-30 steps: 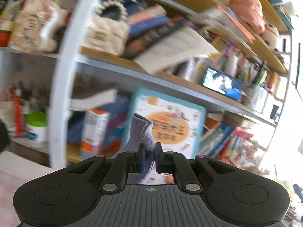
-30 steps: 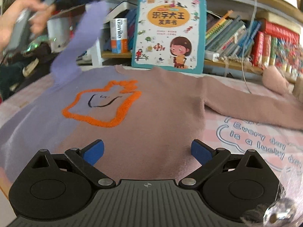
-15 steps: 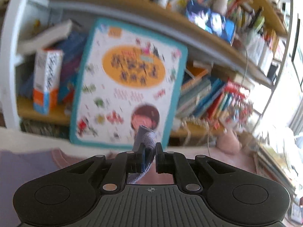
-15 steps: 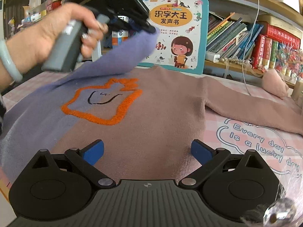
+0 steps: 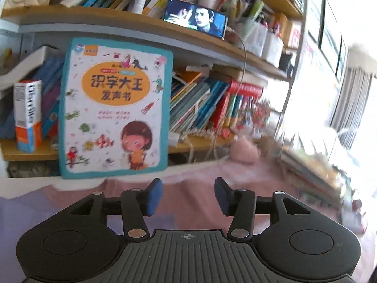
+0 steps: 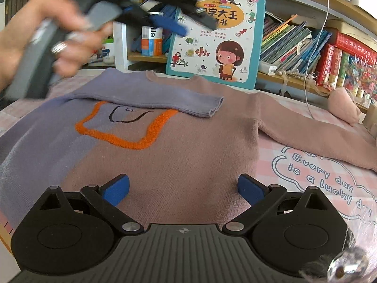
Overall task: Fold clothes
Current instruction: 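Lift the lavender sleeve with the left gripper and lay it across the sweater body, then grasp the lavender hem edge with the left gripper while the right gripper pinches the pink hem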
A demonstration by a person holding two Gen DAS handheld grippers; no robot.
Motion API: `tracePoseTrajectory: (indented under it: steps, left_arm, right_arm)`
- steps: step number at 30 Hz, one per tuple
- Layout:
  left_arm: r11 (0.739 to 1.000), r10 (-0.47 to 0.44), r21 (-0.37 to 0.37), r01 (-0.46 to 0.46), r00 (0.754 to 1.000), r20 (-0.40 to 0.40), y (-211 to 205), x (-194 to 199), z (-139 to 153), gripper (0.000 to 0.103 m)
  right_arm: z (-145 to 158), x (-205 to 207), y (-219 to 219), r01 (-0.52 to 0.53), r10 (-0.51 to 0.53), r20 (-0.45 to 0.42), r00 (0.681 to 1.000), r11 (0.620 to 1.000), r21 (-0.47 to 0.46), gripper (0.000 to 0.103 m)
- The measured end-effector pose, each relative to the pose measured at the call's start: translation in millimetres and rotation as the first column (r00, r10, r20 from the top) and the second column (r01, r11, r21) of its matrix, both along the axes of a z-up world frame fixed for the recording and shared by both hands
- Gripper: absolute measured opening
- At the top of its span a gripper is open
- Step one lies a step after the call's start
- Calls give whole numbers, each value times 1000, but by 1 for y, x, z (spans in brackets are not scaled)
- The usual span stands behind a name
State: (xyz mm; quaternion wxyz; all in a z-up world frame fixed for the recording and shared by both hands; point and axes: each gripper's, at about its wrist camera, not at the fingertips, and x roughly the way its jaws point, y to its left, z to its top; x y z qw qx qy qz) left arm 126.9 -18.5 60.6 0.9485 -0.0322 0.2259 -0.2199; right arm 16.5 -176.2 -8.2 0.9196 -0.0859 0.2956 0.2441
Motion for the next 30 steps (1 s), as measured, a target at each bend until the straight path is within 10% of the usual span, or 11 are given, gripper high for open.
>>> tracePoseTrajectory:
  steps: [6, 19, 30]
  left_arm:
    - [988, 90, 133, -84, 995, -43, 32, -42, -31, 58]
    - [920, 366, 193, -341, 924, -111, 121, -117, -68, 65]
    - [891, 416, 235, -387, 906, -83, 147, -139, -75, 65]
  right_arm:
    - [-2, 1, 3, 1, -1, -3, 1000, 1000, -17, 99]
    - [-2, 1, 2, 12, -12, -3, 1000, 1000, 0, 100]
    - [-3, -7, -38, 126, -120, -65, 991, 987, 98, 97]
